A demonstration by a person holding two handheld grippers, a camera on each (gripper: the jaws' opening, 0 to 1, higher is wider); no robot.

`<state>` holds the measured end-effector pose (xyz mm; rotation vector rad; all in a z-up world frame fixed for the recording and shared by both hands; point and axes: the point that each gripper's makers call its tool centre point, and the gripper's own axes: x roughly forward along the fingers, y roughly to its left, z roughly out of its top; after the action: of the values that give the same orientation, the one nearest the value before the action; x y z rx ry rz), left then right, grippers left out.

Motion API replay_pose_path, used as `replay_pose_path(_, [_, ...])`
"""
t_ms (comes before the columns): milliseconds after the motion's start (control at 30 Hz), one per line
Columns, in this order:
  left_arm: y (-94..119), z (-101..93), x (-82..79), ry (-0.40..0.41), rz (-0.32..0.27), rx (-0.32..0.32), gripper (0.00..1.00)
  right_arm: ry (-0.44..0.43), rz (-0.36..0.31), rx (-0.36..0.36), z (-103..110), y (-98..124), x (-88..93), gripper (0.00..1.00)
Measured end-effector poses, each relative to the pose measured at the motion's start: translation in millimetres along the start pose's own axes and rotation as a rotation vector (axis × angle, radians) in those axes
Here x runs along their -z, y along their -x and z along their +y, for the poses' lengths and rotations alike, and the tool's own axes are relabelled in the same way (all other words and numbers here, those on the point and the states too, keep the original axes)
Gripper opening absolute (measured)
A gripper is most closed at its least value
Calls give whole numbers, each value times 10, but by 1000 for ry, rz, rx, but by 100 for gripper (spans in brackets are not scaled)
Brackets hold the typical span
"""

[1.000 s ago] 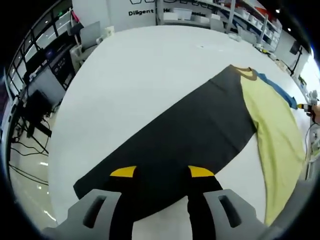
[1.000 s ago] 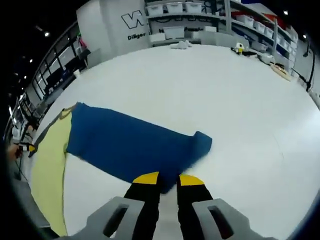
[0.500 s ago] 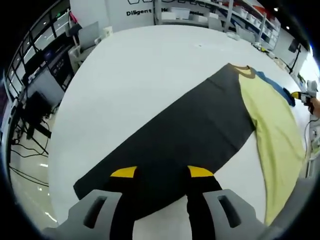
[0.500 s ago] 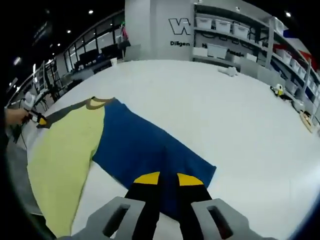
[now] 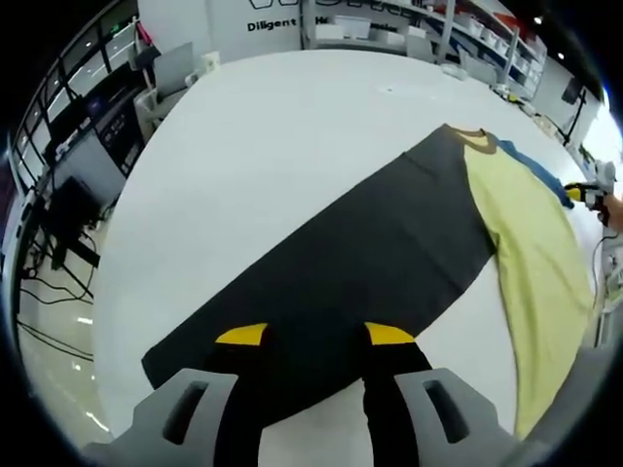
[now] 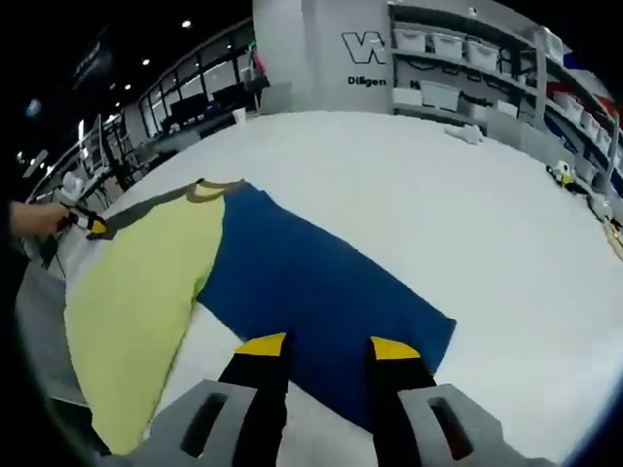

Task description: Fold the garment on the visible template until the final outline fits inside the template.

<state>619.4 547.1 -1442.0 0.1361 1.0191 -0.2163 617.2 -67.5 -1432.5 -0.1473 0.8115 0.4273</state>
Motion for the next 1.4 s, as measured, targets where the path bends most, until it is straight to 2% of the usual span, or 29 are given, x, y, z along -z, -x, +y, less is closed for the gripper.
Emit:
replay_pose_path(67, [4, -2, 1, 2, -1, 0, 36, 65, 32, -11, 84, -60, 34, 26])
replay_pose_path(100, [6, 2, 4, 3, -1, 0, 36, 84, 46, 7, 61, -74, 54, 22])
replay_pose_path(133, [7, 3, 5, 4, -2, 0, 36, 85, 69, 32, 21, -86, 93, 19])
replay_pose_path(200, [9, 12, 12, 5, -1, -1, 36, 66, 38, 54, -23, -82, 44, 11])
replay_pose_path(233, [9, 10, 12, 5, -1, -1, 36, 58, 55, 69, -71, -80, 82, 7])
replay_pose_path(300, [9, 8, 12, 4, 0, 0, 36, 85, 64, 90, -137, -48, 107, 0])
replay_pose_path(400, [3, 20, 8, 3, 0, -2, 37, 48, 50, 114, -231, 14, 118, 0])
replay_pose_path(533, [4, 37, 4, 5, -1, -9, 36, -185, -106, 183, -504, 212, -30, 0])
replay_pose_path(567, [3, 41, 4, 6, -2, -11, 36, -209, -120, 205, -588, 260, -22, 0])
replay_pose_path(700, [-2, 51, -5, 6, -3, -15, 35, -408, -156, 306, -968, 473, 178, 0])
replay_pose_path(833, [-9, 73, -17, 16, -5, -24, 34, -613, -208, 372, -1227, 613, 372, 0])
replay_pose_path(867, [-11, 78, -20, 19, -5, -25, 34, -622, -208, 402, -1185, 659, 415, 0])
replay_pose_path(900, [-12, 84, -22, 25, -5, -28, 34, -687, -215, 423, -1228, 699, 492, 0])
replay_pose_path(967, [-13, 91, -25, 31, -5, -33, 33, -730, -181, 477, -1235, 781, 660, 0])
replay_pose_path(1033, [-13, 93, -23, 39, -3, -36, 33, -738, -185, 511, -1236, 857, 743, 0])
replay_pose_path(1233, [-13, 103, -15, 46, 2, -41, 33, -764, -163, 524, -1212, 914, 890, 0])
replay_pose_path(1333, [-3, 102, 1, 61, 15, -44, 33, -765, -102, 544, -1229, 954, 998, 0])
replay_pose_path(1367, [6, 95, 7, 62, 20, -44, 33, -777, -72, 585, -1249, 1019, 1044, 1])
replay_pose_path(1400, [17, 90, 16, 54, 25, -42, 33, -744, -74, 624, -1312, 1084, 1025, 5])
